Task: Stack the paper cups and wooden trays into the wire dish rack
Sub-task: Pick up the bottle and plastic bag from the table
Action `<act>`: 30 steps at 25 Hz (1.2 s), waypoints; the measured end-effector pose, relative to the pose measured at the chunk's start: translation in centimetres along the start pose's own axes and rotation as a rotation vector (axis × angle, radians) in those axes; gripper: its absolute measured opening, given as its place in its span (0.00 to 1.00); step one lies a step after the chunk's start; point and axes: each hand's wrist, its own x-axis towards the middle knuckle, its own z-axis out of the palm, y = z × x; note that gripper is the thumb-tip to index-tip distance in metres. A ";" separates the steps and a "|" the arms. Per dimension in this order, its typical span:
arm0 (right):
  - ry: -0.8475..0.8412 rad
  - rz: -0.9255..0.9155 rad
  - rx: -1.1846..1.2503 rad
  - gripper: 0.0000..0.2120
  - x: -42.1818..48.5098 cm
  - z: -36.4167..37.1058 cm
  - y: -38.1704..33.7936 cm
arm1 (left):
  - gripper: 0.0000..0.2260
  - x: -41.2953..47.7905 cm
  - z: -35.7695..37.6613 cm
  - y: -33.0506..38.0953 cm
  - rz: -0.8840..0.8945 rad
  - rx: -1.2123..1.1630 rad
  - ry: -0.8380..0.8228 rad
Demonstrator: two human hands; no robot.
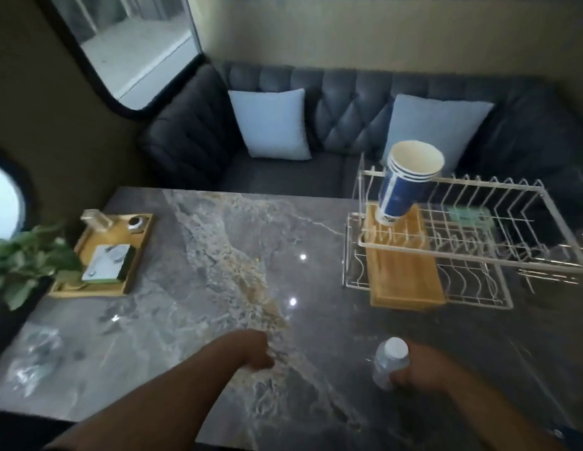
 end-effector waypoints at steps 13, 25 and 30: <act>-0.297 -0.273 -0.401 0.16 6.0 13.7 -26.4 | 0.22 -4.6 0.0 -27.9 -0.410 -0.255 0.207; -0.409 -0.353 -0.427 0.26 9.6 21.3 -39.4 | 0.35 -7.4 0.7 -44.3 -0.752 -0.230 0.844; -0.398 -0.319 -0.408 0.26 9.3 21.1 -40.5 | 0.54 -5.2 2.1 -46.5 -0.810 -0.650 0.488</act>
